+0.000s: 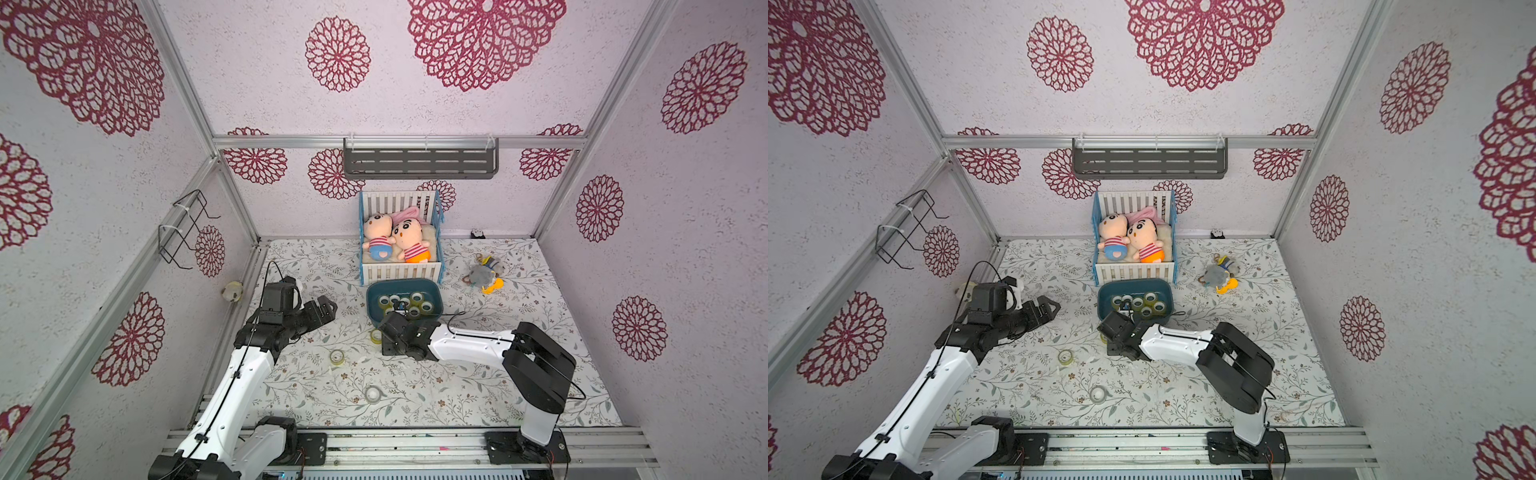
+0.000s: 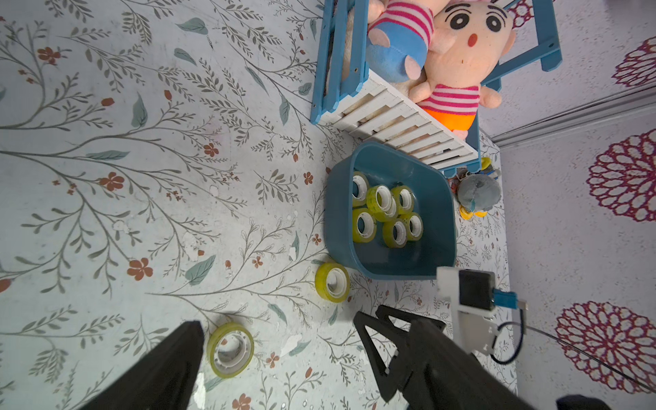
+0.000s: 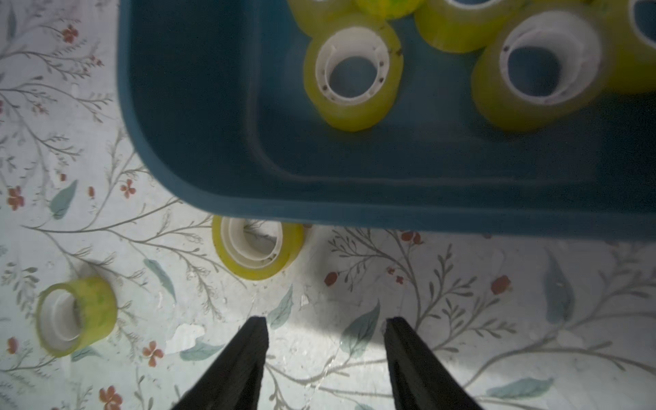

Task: Put the transparent tape into the storage box
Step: Move the tape to the center of the board.

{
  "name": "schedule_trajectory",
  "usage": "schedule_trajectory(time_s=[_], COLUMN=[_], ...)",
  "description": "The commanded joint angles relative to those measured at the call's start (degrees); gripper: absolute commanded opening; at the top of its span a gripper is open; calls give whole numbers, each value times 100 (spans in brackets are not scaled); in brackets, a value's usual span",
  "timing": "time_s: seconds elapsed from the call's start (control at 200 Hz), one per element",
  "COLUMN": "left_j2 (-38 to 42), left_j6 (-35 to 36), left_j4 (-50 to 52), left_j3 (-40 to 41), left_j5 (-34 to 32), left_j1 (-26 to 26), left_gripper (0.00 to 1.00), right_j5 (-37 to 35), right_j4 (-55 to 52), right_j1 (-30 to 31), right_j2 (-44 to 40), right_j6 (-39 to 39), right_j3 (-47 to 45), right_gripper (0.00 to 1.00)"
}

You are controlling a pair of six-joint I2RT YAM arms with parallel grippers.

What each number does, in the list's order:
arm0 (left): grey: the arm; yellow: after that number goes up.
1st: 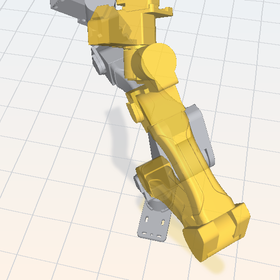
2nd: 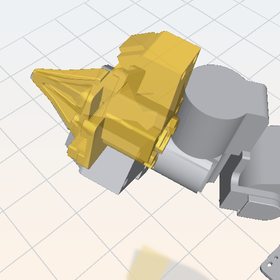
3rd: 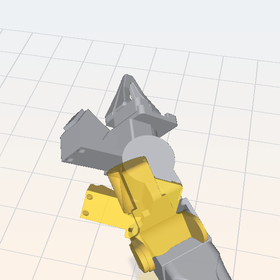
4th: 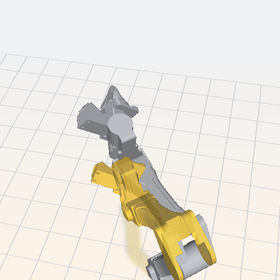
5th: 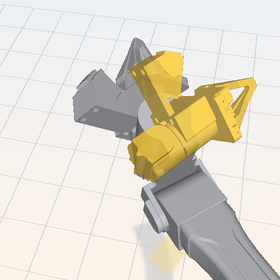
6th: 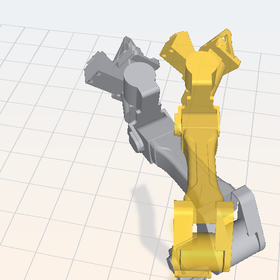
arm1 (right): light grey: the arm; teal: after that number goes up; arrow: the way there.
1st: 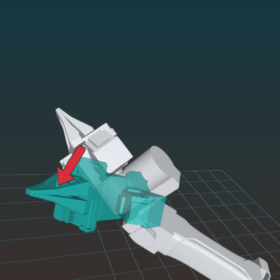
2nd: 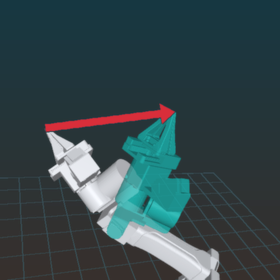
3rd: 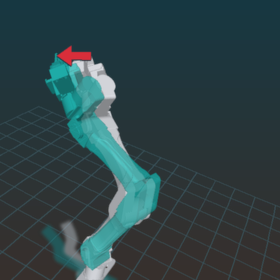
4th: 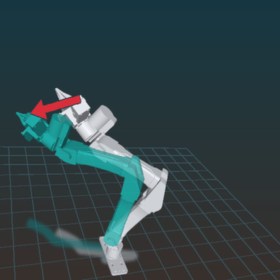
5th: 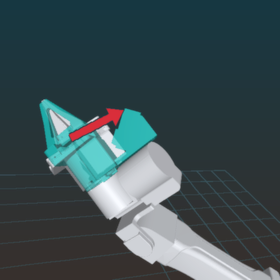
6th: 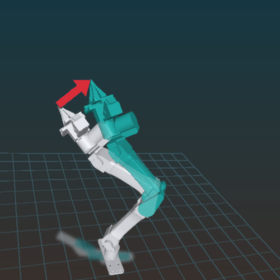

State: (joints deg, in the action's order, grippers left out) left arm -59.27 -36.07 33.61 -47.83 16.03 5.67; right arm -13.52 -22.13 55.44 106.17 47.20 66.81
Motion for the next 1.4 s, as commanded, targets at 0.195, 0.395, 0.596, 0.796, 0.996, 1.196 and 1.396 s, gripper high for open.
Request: schedule_trajectory(time_s=[0.195,0.395,0.596,0.796,0.996,1.196,1.396], left_j2=[-24,107,341,505,518,495,445], left_j6=[-4,-4,-12,-4,0,0,14], left_j4=[-205,-264,-414,-486,-500,-533,-487], left_j3=[97,125,212,266,264,283,275], left_j5=[178,200,253,216,260,301,234], left_j1=[-22,-13,-9,-13,-1,-7,-5], left_gripper=[97,97,97,97,97,97,97], right_j5=[-239,-195,56,88,-116,-284,-630], right_j4=[-133,141,608,714,-54,-388,-359], right_j1=[37,7,-118,-214,-288,-280,-261], right_j2=[255,187,118,215,493,455,-786], right_j6=[80,182,454,588,581,522,352], right_j3=[364,363,236,309,472,73,-1151], right_gripper=[61,62,64,64,64,63,63])
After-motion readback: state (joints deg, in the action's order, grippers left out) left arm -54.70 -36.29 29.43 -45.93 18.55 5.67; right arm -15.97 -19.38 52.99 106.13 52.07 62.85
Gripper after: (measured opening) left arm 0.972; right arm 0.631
